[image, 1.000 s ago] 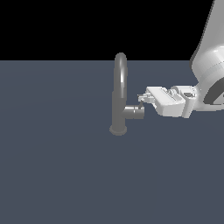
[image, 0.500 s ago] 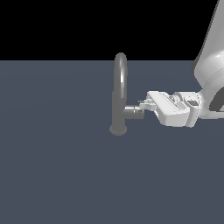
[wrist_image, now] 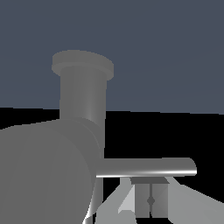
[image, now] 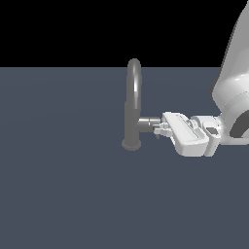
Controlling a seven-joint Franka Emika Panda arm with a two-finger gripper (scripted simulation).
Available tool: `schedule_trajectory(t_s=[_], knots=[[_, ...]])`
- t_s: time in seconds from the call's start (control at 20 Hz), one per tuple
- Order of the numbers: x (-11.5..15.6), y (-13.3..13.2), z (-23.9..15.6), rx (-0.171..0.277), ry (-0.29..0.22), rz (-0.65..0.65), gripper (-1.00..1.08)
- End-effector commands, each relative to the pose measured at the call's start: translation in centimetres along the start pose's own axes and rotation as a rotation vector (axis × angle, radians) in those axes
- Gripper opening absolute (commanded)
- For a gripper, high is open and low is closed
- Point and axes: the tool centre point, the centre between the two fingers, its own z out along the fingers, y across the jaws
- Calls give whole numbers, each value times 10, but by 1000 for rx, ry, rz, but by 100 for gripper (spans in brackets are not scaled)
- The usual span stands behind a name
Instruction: Turn on the faucet by rotating a designated handle.
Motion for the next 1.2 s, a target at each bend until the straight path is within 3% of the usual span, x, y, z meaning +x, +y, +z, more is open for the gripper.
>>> schedule_trajectory(t_s=[0.0,0.05,0.95,1.0,1.05,1.15], knots=[[24,12,-2,7,2,32,-100],[2,0,0,-1,-1,-2,-100],[71,-17,-2,7,2,32,-100],[71,-17,-2,7,2,32,-100],[52,-21,-17,20,10,4,-100],[55,-26,-16,18,9,7,-100]])
